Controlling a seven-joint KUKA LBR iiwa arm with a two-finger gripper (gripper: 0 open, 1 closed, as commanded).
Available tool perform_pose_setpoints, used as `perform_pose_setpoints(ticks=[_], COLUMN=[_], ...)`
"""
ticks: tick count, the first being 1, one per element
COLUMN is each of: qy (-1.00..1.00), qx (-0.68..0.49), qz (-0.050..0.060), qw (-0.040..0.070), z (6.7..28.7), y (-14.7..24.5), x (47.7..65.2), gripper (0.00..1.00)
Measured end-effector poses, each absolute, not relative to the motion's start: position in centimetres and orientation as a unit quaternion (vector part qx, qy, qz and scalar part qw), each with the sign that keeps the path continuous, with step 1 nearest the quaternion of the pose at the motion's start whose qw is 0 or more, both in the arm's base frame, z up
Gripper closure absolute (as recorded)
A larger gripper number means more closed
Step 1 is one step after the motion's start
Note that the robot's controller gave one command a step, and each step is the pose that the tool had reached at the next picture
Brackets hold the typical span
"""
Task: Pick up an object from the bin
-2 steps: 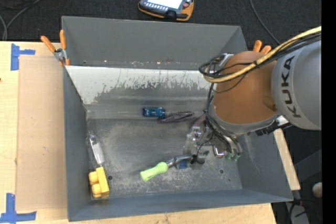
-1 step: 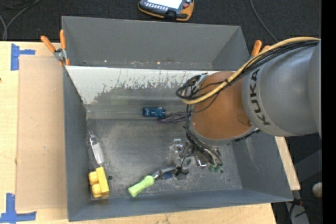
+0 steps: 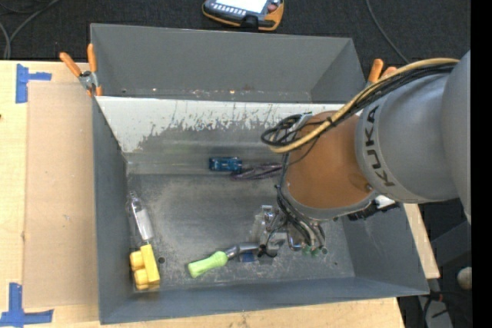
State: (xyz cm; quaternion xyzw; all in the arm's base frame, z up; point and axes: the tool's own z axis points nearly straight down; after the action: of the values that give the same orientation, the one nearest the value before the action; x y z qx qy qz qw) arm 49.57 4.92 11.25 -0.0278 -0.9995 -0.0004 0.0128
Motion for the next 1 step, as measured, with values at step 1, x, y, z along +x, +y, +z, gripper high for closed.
perform_pose_setpoints(ticks=[1], qy=[-0.998], qx=[0.054], qz=[-0.002], qw=[0.017], z=[20.11], y=[5.88], x=[49.14], gripper=[1.0])
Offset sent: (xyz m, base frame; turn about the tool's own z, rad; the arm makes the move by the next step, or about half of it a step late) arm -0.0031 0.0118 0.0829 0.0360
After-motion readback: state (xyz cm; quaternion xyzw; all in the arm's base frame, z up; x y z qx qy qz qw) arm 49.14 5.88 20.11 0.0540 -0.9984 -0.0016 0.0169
